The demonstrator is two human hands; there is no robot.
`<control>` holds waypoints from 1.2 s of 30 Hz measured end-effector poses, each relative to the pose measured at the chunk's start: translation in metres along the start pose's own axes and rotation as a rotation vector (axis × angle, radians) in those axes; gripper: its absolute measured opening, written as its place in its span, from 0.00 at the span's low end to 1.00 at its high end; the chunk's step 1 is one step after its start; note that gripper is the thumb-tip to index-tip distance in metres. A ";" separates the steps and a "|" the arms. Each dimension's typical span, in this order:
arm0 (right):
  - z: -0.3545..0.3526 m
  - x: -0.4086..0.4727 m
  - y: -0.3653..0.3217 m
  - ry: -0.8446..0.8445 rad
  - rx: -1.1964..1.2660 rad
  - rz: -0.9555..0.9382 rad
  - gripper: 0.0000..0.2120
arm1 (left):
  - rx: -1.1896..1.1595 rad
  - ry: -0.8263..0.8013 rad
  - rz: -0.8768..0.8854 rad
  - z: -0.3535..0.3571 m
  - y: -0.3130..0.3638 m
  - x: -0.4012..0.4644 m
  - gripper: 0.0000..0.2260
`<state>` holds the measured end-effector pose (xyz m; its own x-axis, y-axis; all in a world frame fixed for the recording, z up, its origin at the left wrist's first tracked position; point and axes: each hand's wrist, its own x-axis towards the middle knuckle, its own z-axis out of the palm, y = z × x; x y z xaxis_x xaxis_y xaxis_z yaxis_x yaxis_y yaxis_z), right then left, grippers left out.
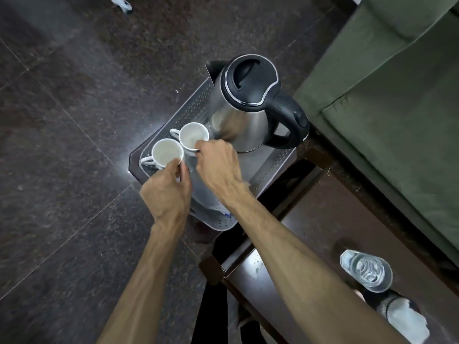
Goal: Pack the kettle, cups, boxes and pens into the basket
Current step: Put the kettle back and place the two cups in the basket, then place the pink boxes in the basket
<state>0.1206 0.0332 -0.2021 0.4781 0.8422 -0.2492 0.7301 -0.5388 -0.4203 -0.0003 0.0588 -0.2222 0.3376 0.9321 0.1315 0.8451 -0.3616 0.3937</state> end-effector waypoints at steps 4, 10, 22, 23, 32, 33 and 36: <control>0.007 0.007 -0.001 -0.059 -0.012 0.018 0.09 | -0.023 -0.042 -0.034 0.007 0.002 -0.003 0.09; 0.000 -0.010 0.003 0.027 0.070 -0.030 0.14 | -0.110 0.036 -0.022 0.005 0.003 -0.013 0.08; -0.025 -0.123 0.061 0.444 0.418 0.255 0.06 | -0.393 -0.084 0.144 -0.001 0.073 -0.090 0.03; -0.027 -0.138 0.073 0.476 0.418 0.299 0.06 | -0.400 -0.104 0.196 0.001 0.083 -0.103 0.03; 0.000 -0.302 0.179 0.506 0.422 0.744 0.06 | -0.350 -0.504 0.479 0.026 0.141 -0.256 0.08; 0.005 -0.320 0.187 0.484 0.415 0.797 0.06 | -0.327 -0.554 0.500 0.029 0.142 -0.274 0.08; 0.021 -0.371 0.209 0.441 0.375 0.929 0.06 | -0.233 -0.698 0.553 0.035 0.139 -0.325 0.04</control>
<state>0.0853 -0.3911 -0.2159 0.9529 -0.0107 -0.3033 -0.1648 -0.8573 -0.4878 0.0218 -0.2948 -0.2417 0.9062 0.3760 -0.1933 0.4097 -0.6681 0.6212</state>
